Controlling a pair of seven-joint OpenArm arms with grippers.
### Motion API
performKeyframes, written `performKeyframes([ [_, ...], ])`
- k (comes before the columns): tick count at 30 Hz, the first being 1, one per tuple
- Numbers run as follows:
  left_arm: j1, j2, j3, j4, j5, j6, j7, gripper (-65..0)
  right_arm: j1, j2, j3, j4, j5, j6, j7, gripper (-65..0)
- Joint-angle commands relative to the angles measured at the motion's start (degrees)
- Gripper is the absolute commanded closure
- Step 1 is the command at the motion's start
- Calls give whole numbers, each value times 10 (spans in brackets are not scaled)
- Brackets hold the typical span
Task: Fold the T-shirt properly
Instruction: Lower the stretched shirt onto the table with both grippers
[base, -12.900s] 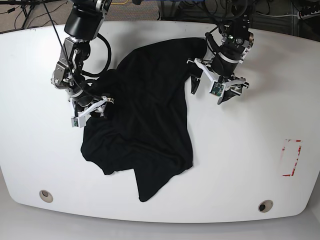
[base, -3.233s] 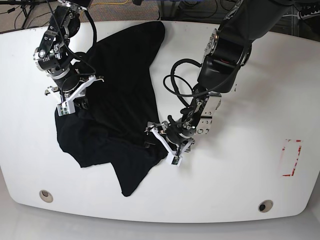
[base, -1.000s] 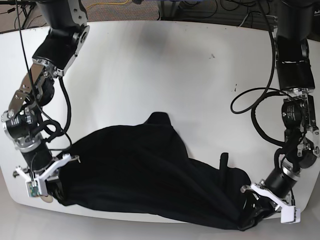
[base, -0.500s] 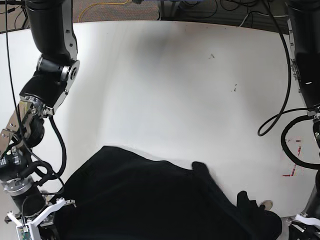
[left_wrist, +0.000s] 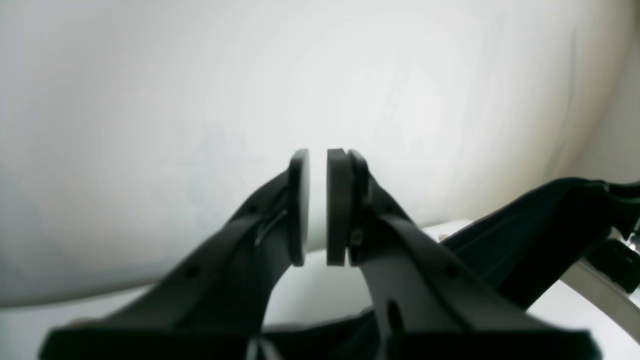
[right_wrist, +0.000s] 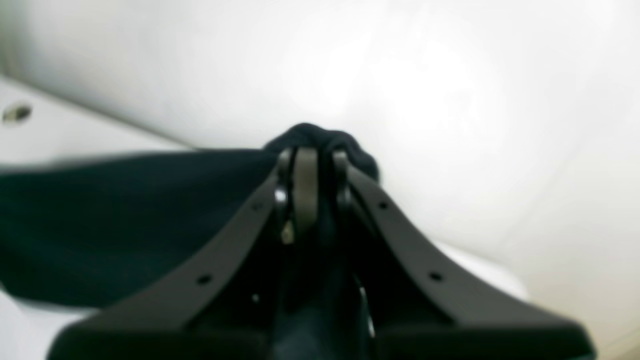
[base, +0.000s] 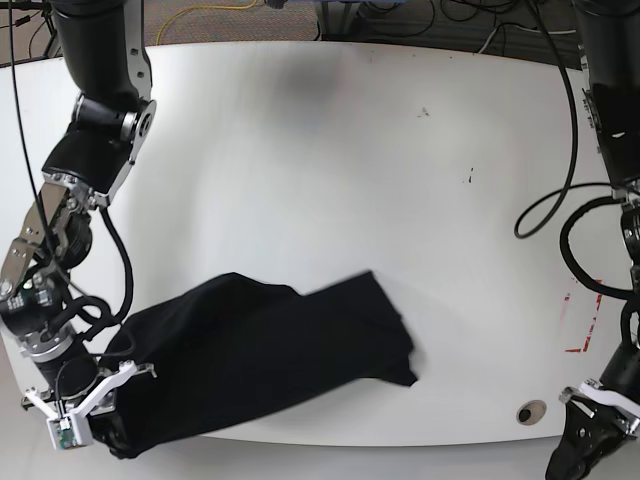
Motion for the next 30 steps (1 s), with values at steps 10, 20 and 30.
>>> performKeyframes([
  [10, 139, -8, -29, 60, -8, -2, -17, -43, -177, -62, 38, 100, 8, -1, 21, -5],
  [20, 266, -4, -43, 71, -9, -2, -19, -43, -311, -125, 38, 149, 8, -1, 21, -3],
  [30, 347, -4, -44, 69, -7, -2, -21, -43, -411, -175, 34, 149, 8, -1, 21, -2],
])
